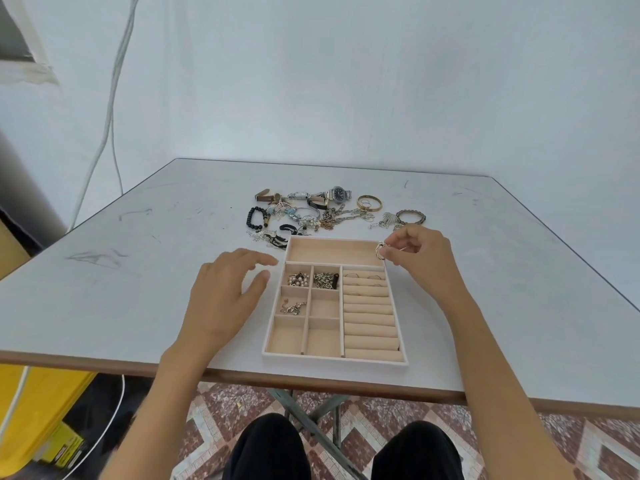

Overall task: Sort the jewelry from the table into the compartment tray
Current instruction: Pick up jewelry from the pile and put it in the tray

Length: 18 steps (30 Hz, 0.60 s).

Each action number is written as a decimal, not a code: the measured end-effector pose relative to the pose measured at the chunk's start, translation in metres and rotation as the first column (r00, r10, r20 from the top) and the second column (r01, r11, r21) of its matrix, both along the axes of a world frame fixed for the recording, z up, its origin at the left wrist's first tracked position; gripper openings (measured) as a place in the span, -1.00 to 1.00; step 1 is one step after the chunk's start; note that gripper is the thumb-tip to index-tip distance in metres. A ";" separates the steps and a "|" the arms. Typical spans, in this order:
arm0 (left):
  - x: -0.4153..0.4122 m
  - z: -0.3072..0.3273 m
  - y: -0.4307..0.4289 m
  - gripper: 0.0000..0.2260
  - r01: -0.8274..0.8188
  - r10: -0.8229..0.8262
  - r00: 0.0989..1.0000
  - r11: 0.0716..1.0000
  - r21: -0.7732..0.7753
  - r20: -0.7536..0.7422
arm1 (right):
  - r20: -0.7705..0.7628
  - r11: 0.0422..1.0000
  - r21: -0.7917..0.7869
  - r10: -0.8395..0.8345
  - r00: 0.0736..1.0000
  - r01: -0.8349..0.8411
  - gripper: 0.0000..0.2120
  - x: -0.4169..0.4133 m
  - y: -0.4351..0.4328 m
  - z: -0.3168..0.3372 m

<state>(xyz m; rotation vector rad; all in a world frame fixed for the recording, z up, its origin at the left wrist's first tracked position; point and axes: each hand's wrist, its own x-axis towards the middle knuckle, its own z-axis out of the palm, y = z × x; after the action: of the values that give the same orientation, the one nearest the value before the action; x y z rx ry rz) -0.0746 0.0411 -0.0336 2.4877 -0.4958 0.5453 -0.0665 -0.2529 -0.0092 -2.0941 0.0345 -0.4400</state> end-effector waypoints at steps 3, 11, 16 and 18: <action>0.002 -0.015 0.010 -0.48 0.009 0.001 0.996 0.994 0.109 -0.093 | 0.000 1.000 -0.007 -0.001 1.000 0.001 -0.86 0.000 0.000 0.000; 0.002 -0.023 0.005 -0.05 0.040 0.056 0.962 0.940 0.340 -0.266 | 0.004 0.996 0.054 0.075 0.997 -0.075 -0.85 -0.010 0.017 0.011; 0.003 -0.026 0.006 -0.01 0.034 0.061 0.968 0.930 0.366 -0.243 | -0.138 0.949 -0.070 0.296 0.945 -0.307 -0.87 -0.030 0.044 0.027; 0.003 -0.026 0.005 -0.11 0.027 0.068 0.969 0.927 0.375 -0.237 | -0.188 0.919 -0.160 0.330 0.925 -0.361 -0.88 -0.033 0.055 0.030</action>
<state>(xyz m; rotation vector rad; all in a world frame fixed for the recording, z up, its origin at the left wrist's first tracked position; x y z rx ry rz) -0.0719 0.0459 -0.0597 2.8774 -0.5143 0.1479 -0.0997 -0.1979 0.0212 -2.2617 -0.2951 -0.0621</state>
